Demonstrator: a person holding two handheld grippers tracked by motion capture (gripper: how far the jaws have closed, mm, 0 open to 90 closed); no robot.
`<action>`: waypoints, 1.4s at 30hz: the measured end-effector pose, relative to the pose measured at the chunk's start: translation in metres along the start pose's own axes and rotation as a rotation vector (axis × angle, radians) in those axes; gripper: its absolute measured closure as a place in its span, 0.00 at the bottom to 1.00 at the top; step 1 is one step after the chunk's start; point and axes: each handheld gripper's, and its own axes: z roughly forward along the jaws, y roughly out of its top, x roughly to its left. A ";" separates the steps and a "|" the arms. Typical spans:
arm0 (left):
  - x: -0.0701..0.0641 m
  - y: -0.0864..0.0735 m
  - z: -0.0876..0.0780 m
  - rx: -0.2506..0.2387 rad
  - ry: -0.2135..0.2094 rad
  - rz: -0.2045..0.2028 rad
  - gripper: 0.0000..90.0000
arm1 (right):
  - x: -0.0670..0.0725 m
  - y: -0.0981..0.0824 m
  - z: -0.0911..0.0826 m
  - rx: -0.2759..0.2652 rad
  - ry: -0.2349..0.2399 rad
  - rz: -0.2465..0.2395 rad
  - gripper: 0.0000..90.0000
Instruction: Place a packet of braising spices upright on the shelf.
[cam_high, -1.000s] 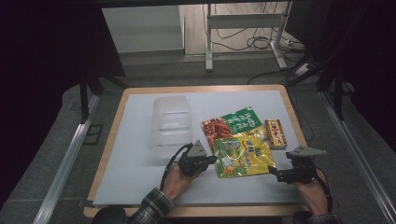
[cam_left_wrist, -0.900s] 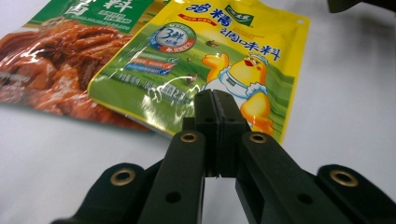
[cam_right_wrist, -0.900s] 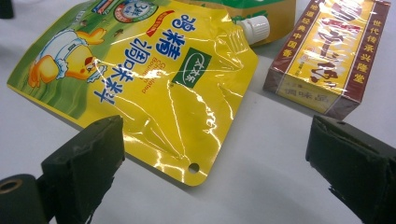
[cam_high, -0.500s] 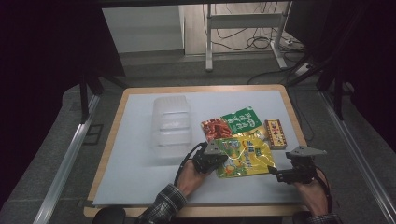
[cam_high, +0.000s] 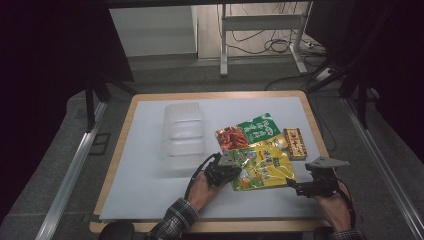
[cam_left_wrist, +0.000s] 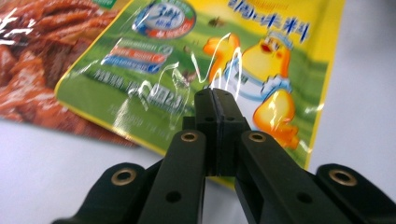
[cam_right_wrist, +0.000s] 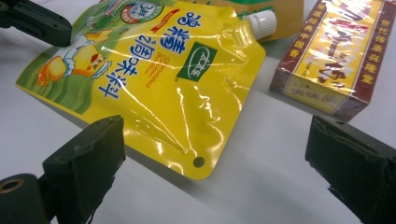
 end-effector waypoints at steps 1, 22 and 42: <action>0.000 -0.001 0.000 -0.001 0.000 -0.008 1.00 | 0.000 0.000 0.000 0.003 0.002 0.001 0.05; -0.004 -0.009 -0.003 0.021 0.050 -0.002 1.00 | -0.001 0.002 0.021 0.029 0.135 0.091 0.05; 0.001 -0.009 -0.005 0.024 0.024 -0.012 1.00 | -0.001 0.022 0.048 0.017 0.300 0.174 0.07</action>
